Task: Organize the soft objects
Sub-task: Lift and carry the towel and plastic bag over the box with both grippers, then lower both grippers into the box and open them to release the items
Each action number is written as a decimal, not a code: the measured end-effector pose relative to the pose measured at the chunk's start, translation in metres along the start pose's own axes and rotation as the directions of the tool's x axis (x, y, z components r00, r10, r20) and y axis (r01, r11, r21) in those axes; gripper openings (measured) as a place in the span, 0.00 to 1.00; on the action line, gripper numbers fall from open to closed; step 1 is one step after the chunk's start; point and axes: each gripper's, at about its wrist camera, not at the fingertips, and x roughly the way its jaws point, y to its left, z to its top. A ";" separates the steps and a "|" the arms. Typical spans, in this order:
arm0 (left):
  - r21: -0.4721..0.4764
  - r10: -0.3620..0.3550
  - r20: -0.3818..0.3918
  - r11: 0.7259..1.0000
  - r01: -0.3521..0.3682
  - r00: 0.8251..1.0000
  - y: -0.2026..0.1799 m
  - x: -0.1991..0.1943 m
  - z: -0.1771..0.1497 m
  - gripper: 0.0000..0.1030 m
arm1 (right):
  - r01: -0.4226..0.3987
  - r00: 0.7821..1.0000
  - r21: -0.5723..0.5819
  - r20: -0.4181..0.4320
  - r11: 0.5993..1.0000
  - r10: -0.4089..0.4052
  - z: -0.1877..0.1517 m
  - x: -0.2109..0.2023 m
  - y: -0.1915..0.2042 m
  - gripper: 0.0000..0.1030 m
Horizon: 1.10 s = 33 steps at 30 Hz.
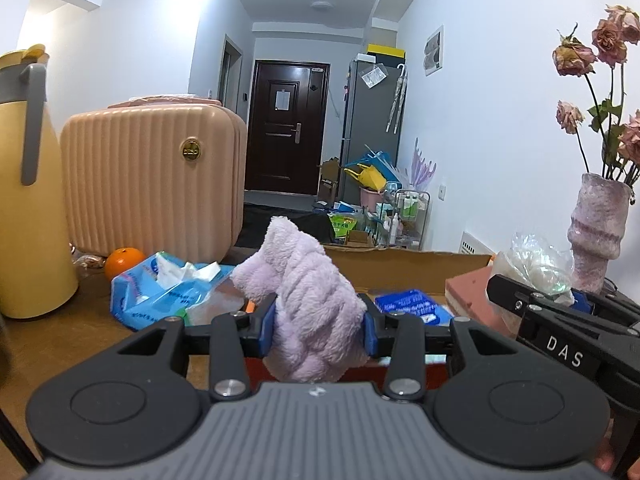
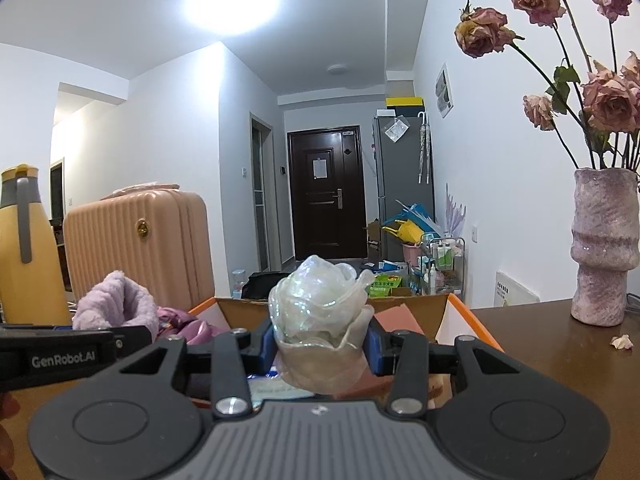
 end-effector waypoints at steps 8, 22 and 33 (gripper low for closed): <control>-0.018 0.002 0.019 1.000 -0.002 1.000 -0.007 0.026 0.011 0.41 | 0.005 1.000 -0.008 0.001 1.000 -0.005 0.004 0.026 -0.007 0.41; 0.017 -0.044 0.058 0.999 0.043 0.997 -0.039 0.073 0.025 0.41 | 0.034 0.999 -0.003 -0.001 0.999 -0.034 0.013 0.064 -0.021 0.41; 0.030 -0.079 0.040 0.996 0.078 0.996 -0.051 0.110 0.032 0.41 | 0.065 0.997 0.006 -0.052 0.998 -0.065 0.016 0.089 -0.033 0.41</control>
